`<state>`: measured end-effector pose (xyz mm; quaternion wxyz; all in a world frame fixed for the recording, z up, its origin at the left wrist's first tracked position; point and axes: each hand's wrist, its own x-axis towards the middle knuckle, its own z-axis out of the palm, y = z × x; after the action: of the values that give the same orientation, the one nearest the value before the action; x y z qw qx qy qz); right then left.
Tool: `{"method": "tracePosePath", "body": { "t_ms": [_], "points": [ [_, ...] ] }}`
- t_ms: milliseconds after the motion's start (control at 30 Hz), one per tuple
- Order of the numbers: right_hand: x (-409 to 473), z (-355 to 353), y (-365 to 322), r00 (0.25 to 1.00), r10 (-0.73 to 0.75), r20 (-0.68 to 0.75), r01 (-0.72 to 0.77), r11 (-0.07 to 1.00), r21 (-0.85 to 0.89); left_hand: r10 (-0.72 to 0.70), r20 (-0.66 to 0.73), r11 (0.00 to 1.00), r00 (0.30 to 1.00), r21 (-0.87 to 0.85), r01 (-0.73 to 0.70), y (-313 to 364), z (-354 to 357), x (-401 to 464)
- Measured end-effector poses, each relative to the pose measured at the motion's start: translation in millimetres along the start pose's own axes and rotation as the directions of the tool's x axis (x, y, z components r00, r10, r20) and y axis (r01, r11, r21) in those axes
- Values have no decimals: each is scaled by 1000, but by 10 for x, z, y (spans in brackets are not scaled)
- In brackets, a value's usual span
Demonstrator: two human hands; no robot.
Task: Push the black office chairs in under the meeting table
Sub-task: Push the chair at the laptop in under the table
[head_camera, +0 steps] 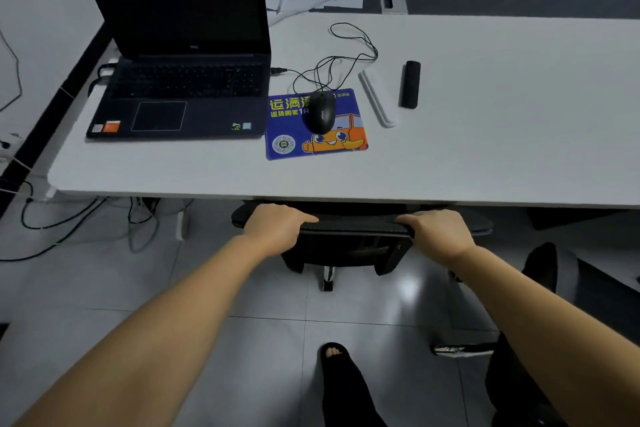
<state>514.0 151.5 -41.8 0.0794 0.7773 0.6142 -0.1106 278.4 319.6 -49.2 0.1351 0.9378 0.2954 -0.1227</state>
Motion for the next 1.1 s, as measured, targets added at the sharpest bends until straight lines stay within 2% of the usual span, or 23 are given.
{"method": "tracePosePath", "body": {
  "t_ms": [267,467,533,600,700,800,967,1033,1100],
  "points": [
    [-10,0,-28,999,42,11,-41,999,-13,-15,32,1000,999,3,15,40,-69,-65],
    [-182,-169,-78,986,48,159,-67,991,114,29,237,1000,971,-18,-26,85,-309,-185],
    [-385,-268,-160,993,73,90,-87,983,163,61,176,998,983,-13,-60,129,-394,-349],
    [-657,-370,-302,989,147,-34,-129,939,318,93,-9,991,996,-100,-94,184,-447,-631],
    [-1209,-455,-646,948,287,-136,-143,768,624,17,-268,924,963,-365,-118,314,-457,-1271],
    [-1876,-407,-1104,901,399,-170,-102,577,811,-73,-366,778,928,-602,-176,441,-352,-2015],
    [-2902,-116,-1775,803,595,-43,-109,218,970,-218,-336,576,916,-802,-157,480,-23,-2981],
    [-3246,-13,-1977,723,690,26,-94,62,994,-218,-329,539,919,-825,-167,529,63,-3182],
    [-3533,38,-2147,659,748,78,-93,-21,995,-208,-315,514,926,-841,-171,625,102,-3276]
  ]
}}
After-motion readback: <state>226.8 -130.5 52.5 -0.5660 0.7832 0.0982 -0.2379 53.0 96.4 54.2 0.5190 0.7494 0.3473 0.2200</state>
